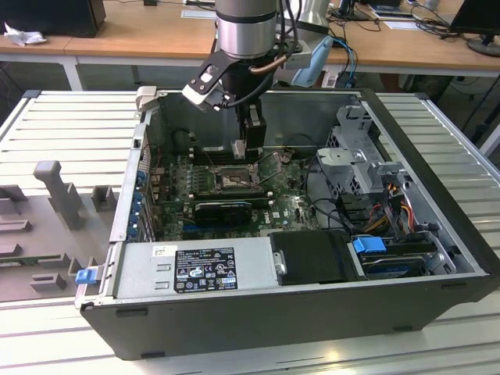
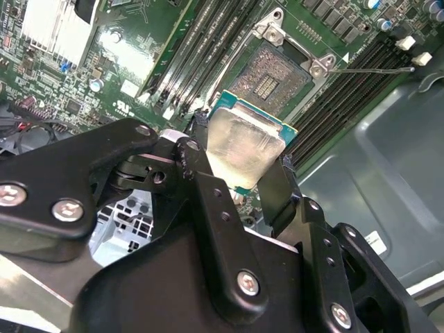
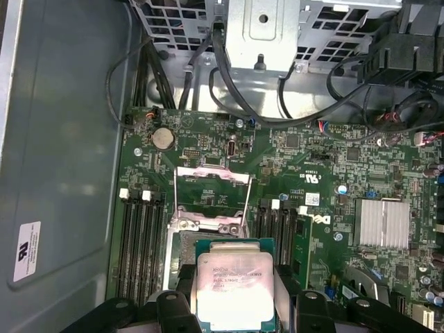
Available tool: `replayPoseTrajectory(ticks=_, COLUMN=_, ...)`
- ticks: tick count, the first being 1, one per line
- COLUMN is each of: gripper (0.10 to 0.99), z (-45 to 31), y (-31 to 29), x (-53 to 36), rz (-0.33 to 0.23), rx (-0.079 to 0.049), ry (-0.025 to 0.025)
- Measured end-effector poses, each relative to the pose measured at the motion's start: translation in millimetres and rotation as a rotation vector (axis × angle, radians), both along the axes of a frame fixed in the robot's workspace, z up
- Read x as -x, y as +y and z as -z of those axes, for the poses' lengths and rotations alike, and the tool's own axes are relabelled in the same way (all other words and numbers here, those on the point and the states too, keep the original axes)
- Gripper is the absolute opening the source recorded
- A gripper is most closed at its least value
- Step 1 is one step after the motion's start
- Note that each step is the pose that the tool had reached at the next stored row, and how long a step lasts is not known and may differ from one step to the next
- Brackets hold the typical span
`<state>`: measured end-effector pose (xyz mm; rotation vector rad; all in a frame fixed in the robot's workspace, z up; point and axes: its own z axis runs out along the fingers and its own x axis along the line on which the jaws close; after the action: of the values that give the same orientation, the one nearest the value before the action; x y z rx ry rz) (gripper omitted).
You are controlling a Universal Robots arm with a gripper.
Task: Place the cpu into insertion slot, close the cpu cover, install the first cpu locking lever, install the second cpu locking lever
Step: 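Place the cpu into insertion slot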
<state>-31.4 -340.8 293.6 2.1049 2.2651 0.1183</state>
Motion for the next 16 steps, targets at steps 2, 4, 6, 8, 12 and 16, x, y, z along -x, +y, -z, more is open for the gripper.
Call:
replayPoseTrajectory(ticks=2, gripper=0.533, z=0.8, y=0.0, x=0.0, rz=0.000, rx=0.000, ry=0.0000)
replayPoseTrajectory(ticks=4, gripper=0.533, z=2.2, y=0.0, x=0.0, rz=0.000, rx=0.000, ry=0.0000)
replayPoseTrajectory(ticks=6, gripper=0.533, z=3.2, y=0.0, x=0.0, rz=0.000, rx=0.000, ry=-0.0001)
replayPoseTrajectory(ticks=8, gripper=0.533, z=4.1, y=0.0, x=0.0, rz=0.000, rx=0.000, ry=0.0000)
replayPoseTrajectory(ticks=12, gripper=0.533, z=8.4, y=0.0, x=0.0, rz=0.000, rx=0.000, ry=0.0000)
replayPoseTrajectory(ticks=16, gripper=0.533, z=11.8, y=0.0, x=0.0, rz=0.000, rx=0.000, ry=0.0000)
